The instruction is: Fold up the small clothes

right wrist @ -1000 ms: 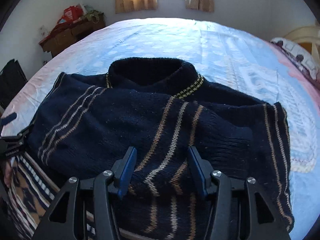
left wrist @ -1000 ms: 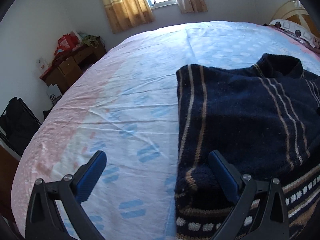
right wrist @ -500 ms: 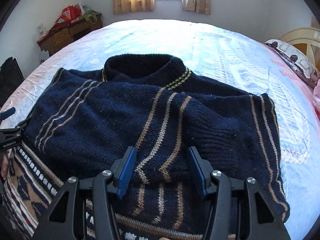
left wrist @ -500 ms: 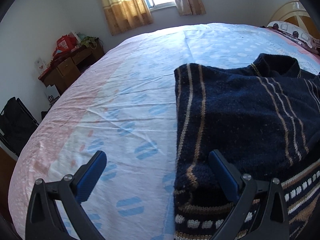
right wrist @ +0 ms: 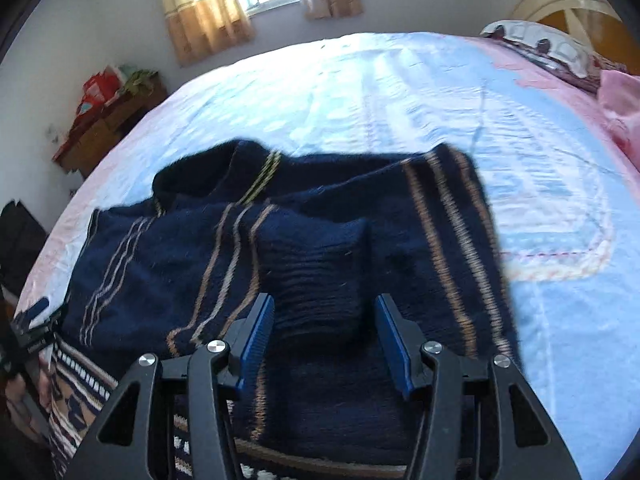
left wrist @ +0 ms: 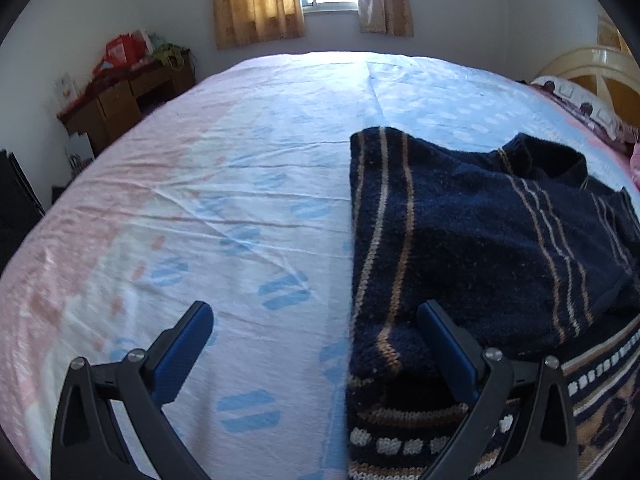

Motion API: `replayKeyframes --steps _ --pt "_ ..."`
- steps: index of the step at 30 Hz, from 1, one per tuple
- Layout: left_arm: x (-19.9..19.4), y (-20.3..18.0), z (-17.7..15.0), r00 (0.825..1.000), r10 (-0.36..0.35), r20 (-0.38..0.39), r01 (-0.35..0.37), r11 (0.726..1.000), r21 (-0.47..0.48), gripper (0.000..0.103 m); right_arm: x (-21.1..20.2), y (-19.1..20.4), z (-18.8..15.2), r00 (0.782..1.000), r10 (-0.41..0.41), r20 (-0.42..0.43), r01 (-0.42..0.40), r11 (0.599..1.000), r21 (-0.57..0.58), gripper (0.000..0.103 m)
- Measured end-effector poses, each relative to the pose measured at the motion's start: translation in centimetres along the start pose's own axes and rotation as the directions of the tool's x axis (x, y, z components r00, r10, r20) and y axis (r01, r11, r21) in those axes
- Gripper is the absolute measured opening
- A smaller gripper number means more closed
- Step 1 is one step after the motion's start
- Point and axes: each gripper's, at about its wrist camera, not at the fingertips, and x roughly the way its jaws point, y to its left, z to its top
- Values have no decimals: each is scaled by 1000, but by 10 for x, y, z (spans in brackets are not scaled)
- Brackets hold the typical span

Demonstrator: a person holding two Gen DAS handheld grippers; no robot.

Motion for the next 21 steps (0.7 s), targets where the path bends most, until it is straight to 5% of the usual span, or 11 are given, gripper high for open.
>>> replayKeyframes --steps 4,11,14,16,19,21 --pt "-4 -2 -2 1000 -11 19 11 1000 11 103 7 10 1 1000 -21 -13 21 999 -29 17" --pt "-20 -5 -6 995 -32 92 29 999 35 103 -24 18 5 990 -113 86 120 989 -80 15" --pt "-14 -11 -5 998 -28 63 23 997 67 103 -11 7 2 987 -158 34 160 984 -77 15" --pt "-11 -13 -5 999 -7 45 4 997 78 103 1 1 -4 989 -149 -9 148 986 -82 18" --pt "-9 -13 -4 999 2 36 -4 997 74 103 -8 9 -6 973 -229 33 231 965 -123 54" --pt "-10 -11 -5 999 12 41 -15 998 66 103 -19 15 -6 968 -239 73 246 963 -112 58"
